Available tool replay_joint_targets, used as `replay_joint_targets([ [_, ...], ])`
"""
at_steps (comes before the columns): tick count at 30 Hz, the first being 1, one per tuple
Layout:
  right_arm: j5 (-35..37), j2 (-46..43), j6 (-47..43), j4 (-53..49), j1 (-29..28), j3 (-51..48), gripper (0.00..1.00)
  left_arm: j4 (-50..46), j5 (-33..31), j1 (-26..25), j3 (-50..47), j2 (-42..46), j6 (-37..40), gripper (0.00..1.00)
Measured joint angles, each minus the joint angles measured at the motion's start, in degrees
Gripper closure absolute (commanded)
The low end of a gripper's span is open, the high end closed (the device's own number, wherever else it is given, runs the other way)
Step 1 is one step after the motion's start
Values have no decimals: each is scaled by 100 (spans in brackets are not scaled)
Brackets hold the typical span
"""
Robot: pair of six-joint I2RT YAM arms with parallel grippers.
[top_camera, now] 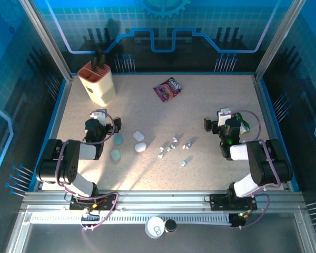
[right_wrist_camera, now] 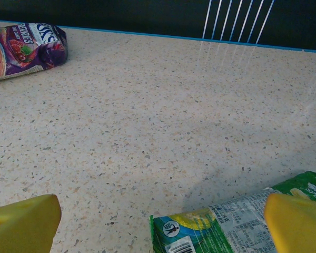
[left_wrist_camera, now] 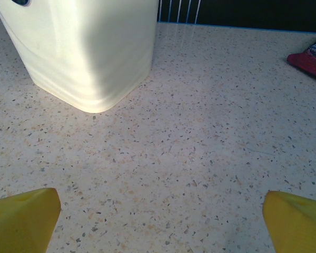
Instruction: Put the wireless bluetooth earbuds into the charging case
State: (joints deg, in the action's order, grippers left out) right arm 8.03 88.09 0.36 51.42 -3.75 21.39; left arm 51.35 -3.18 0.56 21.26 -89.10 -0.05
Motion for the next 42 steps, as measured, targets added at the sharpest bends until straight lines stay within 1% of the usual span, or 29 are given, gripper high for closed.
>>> replay_joint_targets([
  [8, -22, -72, -2, -103, 0, 2, 0, 31, 22, -22, -22, 120, 4, 1],
  [12, -63, -581, -15, -573, -7, 22, 0, -278, 17, -118, -63, 796, 61, 1],
  [15, -85, -1182, 13, -1235, -42, 208, 0, -695, 24, -391, -33, 1469, 317, 1],
  [18, -188, -1729, 262, -1941, -133, 511, 0, -1355, 264, -837, 192, 1950, 761, 1],
  [22, -466, -2297, 804, -3305, -420, 1054, 0, -2463, 765, -1508, 743, 2120, 1410, 1],
  [26, -1071, -2649, 1408, -4520, -717, 1484, 0, -3799, 1019, -2118, 1346, 2076, 1908, 1],
  [29, -1635, -2863, 1950, -5062, -1008, 1506, 0, -4706, 1045, -2444, 1729, 1878, 2275, 1],
  [32, -2020, -2951, 2444, -5346, -1419, 1475, 0, -5735, 896, -2614, 2131, 1482, 2566, 2],
  [34, -2159, -2970, 2677, -5434, -1696, 1427, 0, -6400, 782, -2669, 2435, 1161, 2638, 5],
  [35, -2212, -2968, 2776, -5490, -1821, 1405, 0, -6745, 730, -2686, 2590, 990, 2686, 5],
  [39, -2273, -2859, 2990, -5584, -2120, 1373, 0, -7646, 636, -2754, 2894, 656, 2719, 6],
  [42, -2288, -2669, 3108, -5589, -2210, 1368, 0, -8096, 592, -2809, 2994, 520, 2712, 10],
])
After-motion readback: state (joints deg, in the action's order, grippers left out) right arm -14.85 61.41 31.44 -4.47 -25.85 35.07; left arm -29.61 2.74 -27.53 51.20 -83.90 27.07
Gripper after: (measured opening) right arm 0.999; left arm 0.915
